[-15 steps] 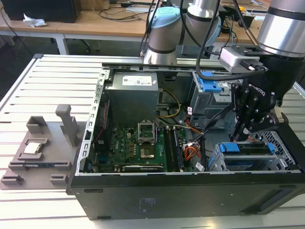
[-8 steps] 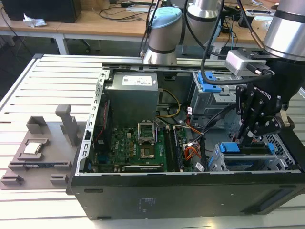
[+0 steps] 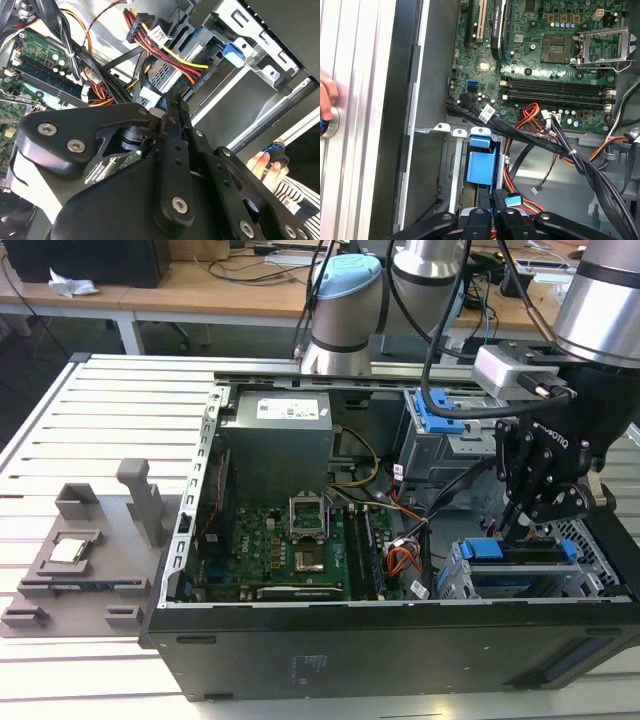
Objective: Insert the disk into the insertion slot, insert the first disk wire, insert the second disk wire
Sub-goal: 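Insert the second disk wire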
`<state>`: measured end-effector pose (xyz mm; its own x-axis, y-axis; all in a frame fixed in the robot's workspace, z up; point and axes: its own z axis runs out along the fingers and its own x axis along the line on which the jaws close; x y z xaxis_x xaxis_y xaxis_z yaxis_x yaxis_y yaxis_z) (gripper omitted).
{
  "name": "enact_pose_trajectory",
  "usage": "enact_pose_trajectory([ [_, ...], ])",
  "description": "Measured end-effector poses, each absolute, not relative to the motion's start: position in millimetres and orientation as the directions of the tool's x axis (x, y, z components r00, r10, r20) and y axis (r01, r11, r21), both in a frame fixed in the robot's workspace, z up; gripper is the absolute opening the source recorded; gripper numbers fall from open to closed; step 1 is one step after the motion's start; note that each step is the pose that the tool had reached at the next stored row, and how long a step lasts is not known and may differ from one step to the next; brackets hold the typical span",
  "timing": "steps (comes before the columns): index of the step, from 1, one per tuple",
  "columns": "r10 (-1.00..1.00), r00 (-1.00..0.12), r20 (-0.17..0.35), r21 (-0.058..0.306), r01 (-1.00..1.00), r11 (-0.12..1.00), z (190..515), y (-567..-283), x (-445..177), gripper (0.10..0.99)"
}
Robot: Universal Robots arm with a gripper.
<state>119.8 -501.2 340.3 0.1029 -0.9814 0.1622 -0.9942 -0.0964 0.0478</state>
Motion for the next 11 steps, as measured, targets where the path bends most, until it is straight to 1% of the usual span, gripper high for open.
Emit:
enact_pose_trajectory([
  [7, -0.982, 0.097, 0.162, 0.050, -0.995, -0.090, 340, -504, 131, 0.145],
  [11, -0.984, 0.069, 0.162, 0.050, -0.997, -0.062, 339, -507, 132, 0.145],
])
